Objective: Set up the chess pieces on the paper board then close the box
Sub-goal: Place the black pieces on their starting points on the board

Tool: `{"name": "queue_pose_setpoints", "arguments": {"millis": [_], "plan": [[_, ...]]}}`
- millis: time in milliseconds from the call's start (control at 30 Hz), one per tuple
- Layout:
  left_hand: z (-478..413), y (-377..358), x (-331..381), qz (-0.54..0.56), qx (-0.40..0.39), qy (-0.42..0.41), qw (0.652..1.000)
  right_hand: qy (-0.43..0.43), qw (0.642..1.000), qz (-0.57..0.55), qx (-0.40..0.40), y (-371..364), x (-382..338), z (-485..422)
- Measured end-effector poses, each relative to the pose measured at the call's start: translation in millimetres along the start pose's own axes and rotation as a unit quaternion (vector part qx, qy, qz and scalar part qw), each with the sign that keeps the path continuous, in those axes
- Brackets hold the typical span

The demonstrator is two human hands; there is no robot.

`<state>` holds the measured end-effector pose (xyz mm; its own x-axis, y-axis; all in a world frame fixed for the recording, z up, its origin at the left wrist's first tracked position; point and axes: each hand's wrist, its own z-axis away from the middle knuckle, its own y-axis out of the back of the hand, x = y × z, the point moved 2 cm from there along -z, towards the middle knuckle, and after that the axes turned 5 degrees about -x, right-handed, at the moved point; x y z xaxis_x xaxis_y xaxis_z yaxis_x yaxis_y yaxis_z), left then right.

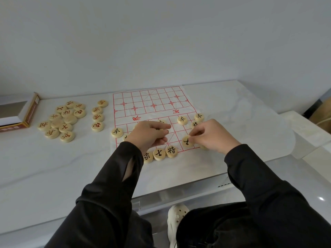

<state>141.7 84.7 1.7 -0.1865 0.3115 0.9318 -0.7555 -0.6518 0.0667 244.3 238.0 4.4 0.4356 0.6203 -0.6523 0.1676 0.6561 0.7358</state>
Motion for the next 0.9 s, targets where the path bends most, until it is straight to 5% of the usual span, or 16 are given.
{"name": "queue_pose_setpoints", "arguments": {"millis": [433,900], "plan": [[2.0,5.4,2.2,0.098,-0.007,-0.004,0.995,0.036,0.988,0.137,-0.058,-19.9,-2.0,-6.5],[2.7,4.5,1.3,0.067,-0.009,0.024,0.997,0.066,0.974,0.199,-0.086,-14.5,-5.2,0.4]]}}
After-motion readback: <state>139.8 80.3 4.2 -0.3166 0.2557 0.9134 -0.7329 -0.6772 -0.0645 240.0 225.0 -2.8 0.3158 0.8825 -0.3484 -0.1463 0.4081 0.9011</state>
